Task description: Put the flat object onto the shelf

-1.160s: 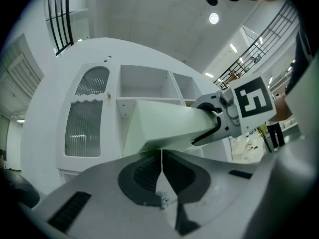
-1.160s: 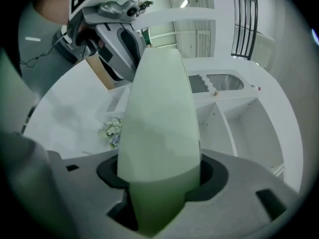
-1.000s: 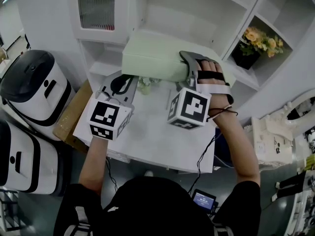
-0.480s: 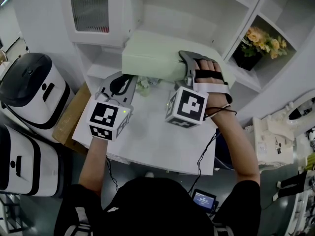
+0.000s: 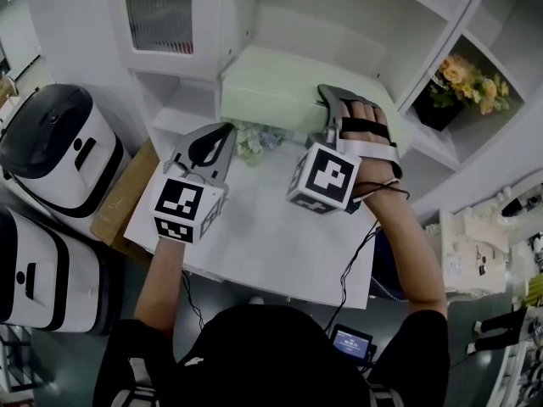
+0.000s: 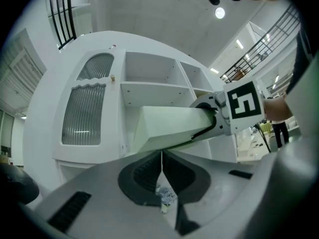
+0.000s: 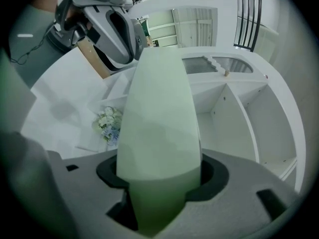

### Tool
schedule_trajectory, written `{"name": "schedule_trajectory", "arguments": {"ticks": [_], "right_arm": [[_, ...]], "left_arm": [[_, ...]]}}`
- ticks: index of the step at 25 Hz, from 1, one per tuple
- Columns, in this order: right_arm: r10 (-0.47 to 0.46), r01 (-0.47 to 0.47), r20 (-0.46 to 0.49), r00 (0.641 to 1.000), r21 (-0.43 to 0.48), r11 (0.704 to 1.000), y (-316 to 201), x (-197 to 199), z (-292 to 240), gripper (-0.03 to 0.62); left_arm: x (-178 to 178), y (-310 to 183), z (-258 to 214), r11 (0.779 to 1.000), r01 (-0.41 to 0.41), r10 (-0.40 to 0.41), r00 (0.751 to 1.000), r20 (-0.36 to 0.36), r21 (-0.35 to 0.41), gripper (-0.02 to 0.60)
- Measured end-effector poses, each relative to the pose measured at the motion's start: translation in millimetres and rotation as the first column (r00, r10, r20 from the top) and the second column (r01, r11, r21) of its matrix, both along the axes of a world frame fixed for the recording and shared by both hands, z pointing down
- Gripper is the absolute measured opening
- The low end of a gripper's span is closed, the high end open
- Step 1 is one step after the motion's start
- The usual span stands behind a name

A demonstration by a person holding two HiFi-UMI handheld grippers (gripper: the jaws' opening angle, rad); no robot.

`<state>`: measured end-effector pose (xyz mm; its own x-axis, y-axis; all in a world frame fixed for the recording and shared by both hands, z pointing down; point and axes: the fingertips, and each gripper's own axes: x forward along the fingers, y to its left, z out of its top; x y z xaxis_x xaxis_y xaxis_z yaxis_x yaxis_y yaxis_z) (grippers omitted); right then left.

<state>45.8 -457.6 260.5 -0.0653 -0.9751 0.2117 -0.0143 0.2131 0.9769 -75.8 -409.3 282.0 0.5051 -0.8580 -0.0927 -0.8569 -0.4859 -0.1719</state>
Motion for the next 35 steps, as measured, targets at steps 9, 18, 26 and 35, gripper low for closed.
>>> {"name": "schedule_trajectory", "arguments": {"ticks": [9, 18, 26, 35], "right_arm": [[0.028, -0.028, 0.008, 1.0, 0.007, 1.0, -26.3, 9.8, 11.3, 0.284], [0.06, -0.059, 0.013, 0.998, -0.066, 0.996, -48.0, 14.3, 34.3, 0.33], [0.09, -0.09, 0.006, 0.996, -0.085, 0.992, -65.9, 16.3, 45.4, 0.353], [0.108, -0.105, 0.027, 0.994, -0.095, 0.99, -83.7, 17.4, 46.1, 0.353]], "left_arm": [[-2.0, -9.0, 21.0, 0.999, 0.019, -0.019, 1.0, 0.003, -0.046, 0.009], [-2.1, -13.8, 39.5, 0.996, 0.032, -0.032, 0.999, -0.001, -0.089, 0.009], [-7.2, -15.1, 55.6, 0.992, 0.043, -0.044, 0.999, -0.008, -0.121, 0.009], [-12.1, -19.7, 65.0, 0.989, 0.052, -0.053, 0.999, -0.007, -0.142, 0.009]]}}
